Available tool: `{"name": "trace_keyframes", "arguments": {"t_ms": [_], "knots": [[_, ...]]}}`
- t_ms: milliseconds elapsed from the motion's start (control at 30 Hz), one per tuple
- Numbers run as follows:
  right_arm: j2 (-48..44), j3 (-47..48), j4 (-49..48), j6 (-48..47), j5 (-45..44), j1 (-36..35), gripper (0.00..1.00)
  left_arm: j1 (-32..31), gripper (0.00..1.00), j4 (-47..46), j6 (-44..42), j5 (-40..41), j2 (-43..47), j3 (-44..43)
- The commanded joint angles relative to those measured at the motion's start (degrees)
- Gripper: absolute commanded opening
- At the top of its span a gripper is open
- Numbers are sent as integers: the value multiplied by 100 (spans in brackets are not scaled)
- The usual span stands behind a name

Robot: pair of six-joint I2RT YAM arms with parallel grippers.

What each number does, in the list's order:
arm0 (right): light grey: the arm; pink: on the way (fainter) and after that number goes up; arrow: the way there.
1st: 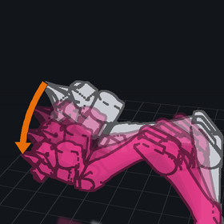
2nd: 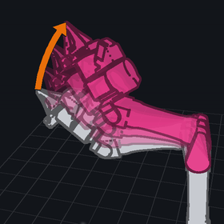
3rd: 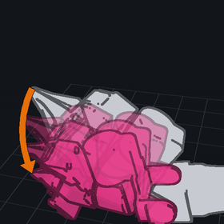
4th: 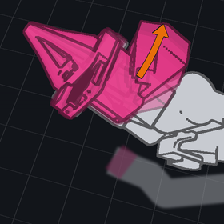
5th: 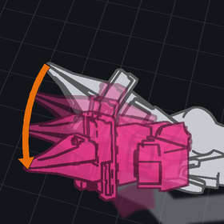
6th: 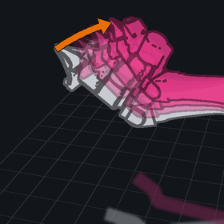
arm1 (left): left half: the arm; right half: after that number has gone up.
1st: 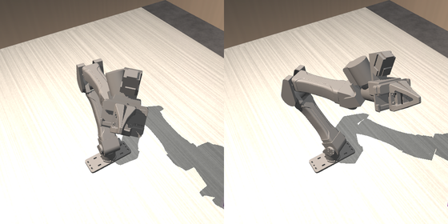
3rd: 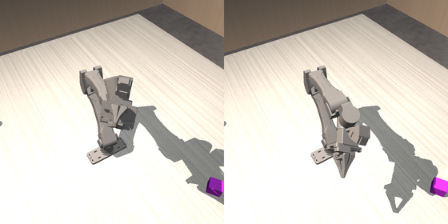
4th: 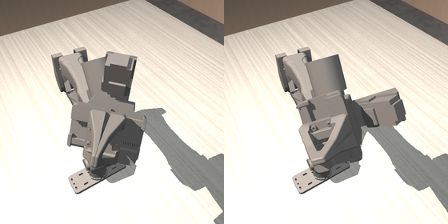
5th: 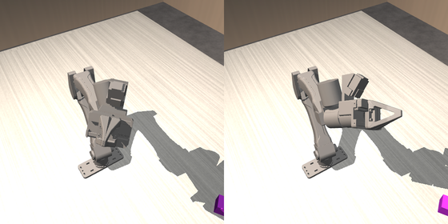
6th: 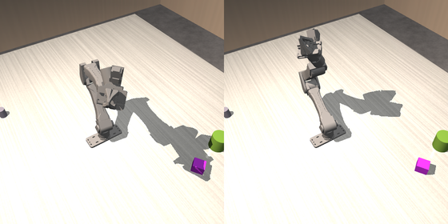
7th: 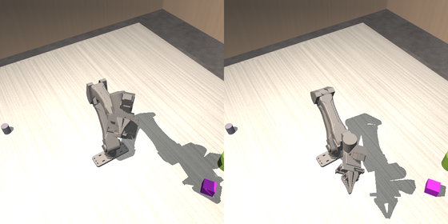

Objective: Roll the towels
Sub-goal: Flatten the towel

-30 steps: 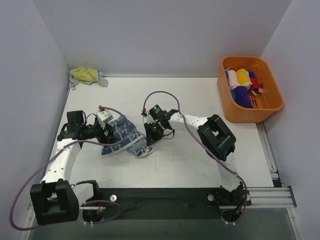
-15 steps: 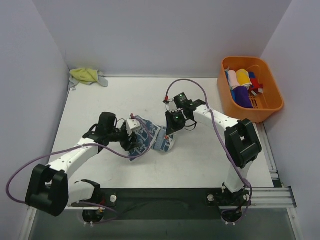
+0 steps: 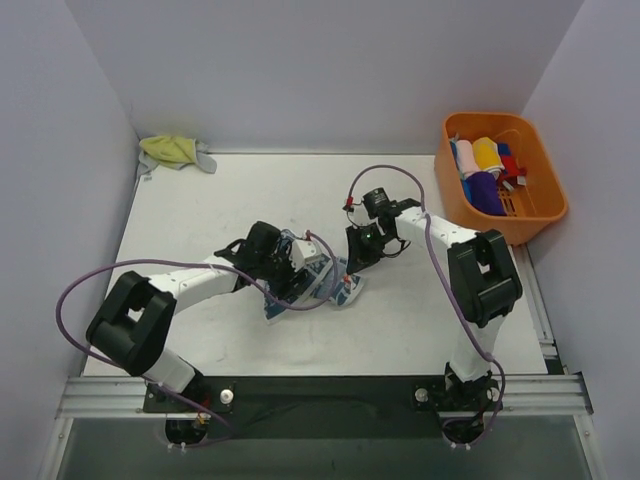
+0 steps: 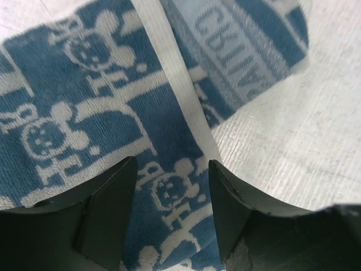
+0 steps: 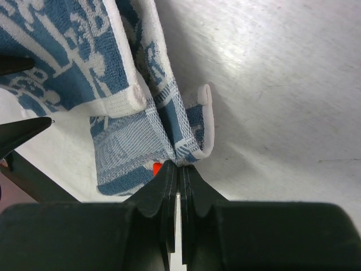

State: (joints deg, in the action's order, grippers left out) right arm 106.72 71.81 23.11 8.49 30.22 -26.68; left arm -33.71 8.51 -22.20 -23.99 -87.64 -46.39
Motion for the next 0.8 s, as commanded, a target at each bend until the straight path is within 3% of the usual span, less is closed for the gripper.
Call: {"name": "trace_keyframes", "arguments": {"t_ms": [0, 200, 333, 433, 467, 567, 600, 767], "knots": [[86, 70, 273, -14, 239, 84, 0, -214, 63, 387, -329, 456, -209, -221], [200, 79, 308, 3, 292, 119, 0, -600, 71, 774, -329, 710, -413, -283], [253, 79, 325, 12, 301, 171, 0, -1058, 70, 766, -338, 1141, -359, -151], [236, 70, 343, -32, 248, 215, 0, -1190, 56, 862, -198, 1527, -543, -203], [227, 52, 343, -75, 222, 242, 0, -1190, 43, 993, -145, 1616, -640, -291], [165, -27, 387, -189, 178, 347, 0, -1006, 26, 1335, 57, 1495, -563, -493], [139, -62, 413, -242, 143, 373, 0, -718, 18, 1407, 205, 1241, -449, -537], [77, -71, 589, -550, -112, 567, 0, 512, 5, 1732, 646, -947, 508, -740]]}}
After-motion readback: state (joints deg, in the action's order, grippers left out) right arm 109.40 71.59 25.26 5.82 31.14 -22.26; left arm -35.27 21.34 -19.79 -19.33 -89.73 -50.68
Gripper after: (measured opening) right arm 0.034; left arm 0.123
